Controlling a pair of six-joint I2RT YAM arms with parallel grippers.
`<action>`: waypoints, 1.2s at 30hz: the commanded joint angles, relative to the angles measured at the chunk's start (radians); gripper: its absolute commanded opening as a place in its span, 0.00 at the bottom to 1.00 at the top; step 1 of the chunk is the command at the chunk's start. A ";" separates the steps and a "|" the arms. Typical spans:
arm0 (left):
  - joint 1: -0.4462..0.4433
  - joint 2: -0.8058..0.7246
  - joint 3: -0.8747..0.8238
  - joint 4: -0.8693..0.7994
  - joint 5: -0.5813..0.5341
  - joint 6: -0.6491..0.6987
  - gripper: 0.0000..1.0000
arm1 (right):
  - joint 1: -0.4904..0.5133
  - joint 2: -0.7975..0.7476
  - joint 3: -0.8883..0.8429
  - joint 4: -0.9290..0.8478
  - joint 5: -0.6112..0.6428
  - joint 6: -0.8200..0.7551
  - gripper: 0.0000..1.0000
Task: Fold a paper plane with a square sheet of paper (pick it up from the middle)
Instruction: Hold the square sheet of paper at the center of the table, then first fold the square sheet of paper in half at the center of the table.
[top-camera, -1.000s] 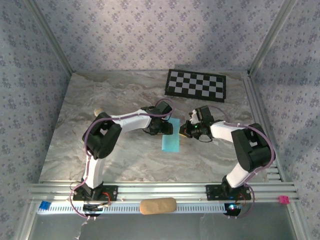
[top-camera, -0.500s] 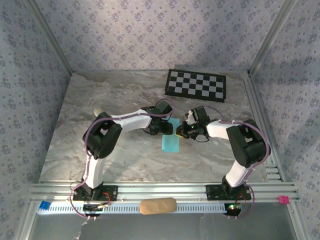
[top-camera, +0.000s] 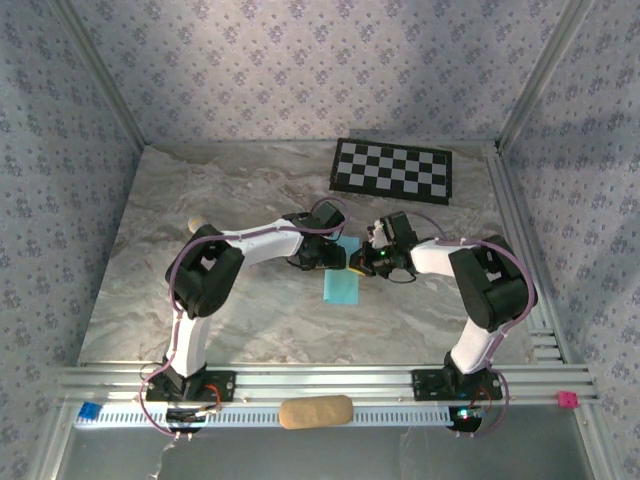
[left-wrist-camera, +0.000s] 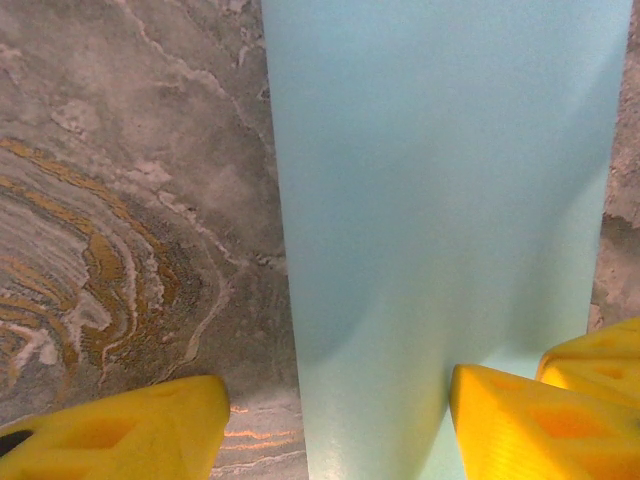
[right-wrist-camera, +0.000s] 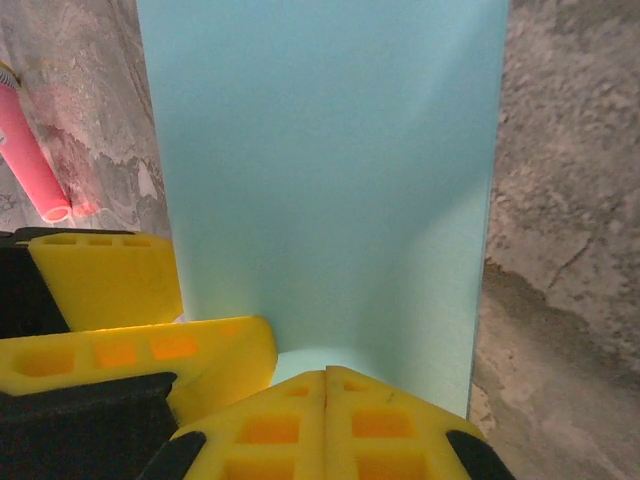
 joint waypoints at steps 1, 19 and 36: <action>-0.013 0.096 -0.029 0.009 -0.004 0.006 0.64 | 0.008 0.023 0.023 0.005 -0.026 -0.004 0.00; -0.015 0.036 -0.024 0.025 0.006 -0.015 0.64 | 0.014 0.095 0.049 -0.226 0.129 -0.208 0.00; 0.102 -0.295 -0.327 0.574 0.301 -0.186 0.12 | 0.003 0.153 0.152 -0.367 0.158 -0.305 0.00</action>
